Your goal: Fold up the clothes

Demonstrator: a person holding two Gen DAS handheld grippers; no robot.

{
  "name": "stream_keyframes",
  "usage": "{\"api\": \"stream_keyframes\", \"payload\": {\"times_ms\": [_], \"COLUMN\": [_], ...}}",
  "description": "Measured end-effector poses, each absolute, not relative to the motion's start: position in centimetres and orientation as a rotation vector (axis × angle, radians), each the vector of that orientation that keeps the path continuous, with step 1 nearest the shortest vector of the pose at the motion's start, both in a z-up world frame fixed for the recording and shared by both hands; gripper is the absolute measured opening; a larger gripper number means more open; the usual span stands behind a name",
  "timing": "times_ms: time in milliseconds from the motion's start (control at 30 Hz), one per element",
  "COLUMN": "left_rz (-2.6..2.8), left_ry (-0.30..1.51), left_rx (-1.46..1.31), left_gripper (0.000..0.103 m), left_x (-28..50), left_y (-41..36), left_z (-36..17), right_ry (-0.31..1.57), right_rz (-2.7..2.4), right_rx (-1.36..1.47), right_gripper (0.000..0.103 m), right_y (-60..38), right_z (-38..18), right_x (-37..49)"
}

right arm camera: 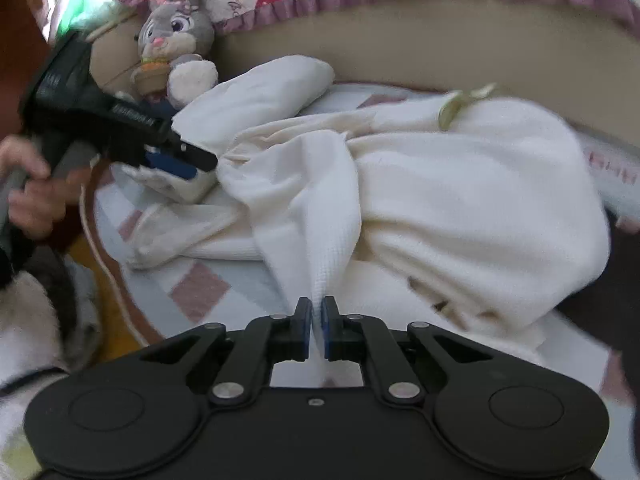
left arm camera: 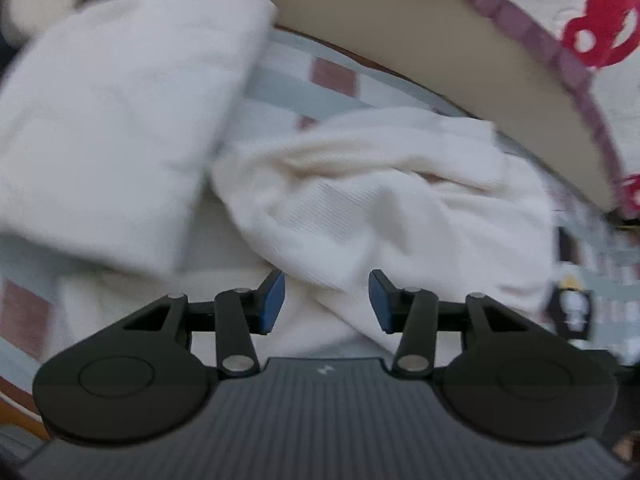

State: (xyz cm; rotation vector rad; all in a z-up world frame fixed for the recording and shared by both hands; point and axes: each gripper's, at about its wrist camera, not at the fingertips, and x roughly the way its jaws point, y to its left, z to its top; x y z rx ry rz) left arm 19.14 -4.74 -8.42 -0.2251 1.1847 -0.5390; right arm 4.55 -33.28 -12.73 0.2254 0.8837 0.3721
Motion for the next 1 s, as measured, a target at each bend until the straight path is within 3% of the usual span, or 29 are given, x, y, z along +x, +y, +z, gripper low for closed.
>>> {"api": "stream_keyframes", "payload": {"times_ms": [167,233,367,467,633,767,833,900,1000], "left_rz": [-0.717,-0.796,-0.831,-0.839,-0.78,-0.8,-0.809,-0.819,-0.831], "left_ry": [1.248,1.249,1.273,1.297,1.321,1.26,1.243,1.245,1.257], "left_rx": [-0.338,-0.361,-0.308,-0.229,-0.2,-0.204,-0.195,-0.208,-0.233], "left_gripper": [0.047,0.055,0.057,0.068,0.068,0.06,0.053,0.045,0.043], "left_x": [18.1,17.7,17.0,17.2,17.8,17.6,17.5,17.4,17.4], "left_y": [-6.8,-8.1,-10.4,-11.9,-13.0,-12.8,-12.5,-12.4,-12.3], "left_z": [-9.1,-9.3,-10.4,-11.7,-13.7,-12.6,-12.0,-11.8,-11.8], "right_ry": [0.897,0.905,0.918,0.916,0.898,0.902,0.891,0.879,0.926], "right_rz": [0.433,0.469,0.508,0.501,0.484,0.306,0.231,0.174,0.196], "right_rx": [0.364,0.396,0.461,0.522,0.362,0.15,0.065,0.031,0.103], "right_gripper": [0.007,0.006,0.005,0.005,0.006,0.022,0.057,0.063,0.066], "right_y": [-32.2,-31.4,-30.0,-29.9,-29.0,-29.1,-29.2,-29.5,-30.2], "right_z": [-13.4,-13.5,-13.0,-12.8,-11.6,-11.4,-11.5,-11.8,-13.5], "right_x": [4.5,4.5,4.3,4.4,3.4,3.0,2.8,2.6,3.3]}}
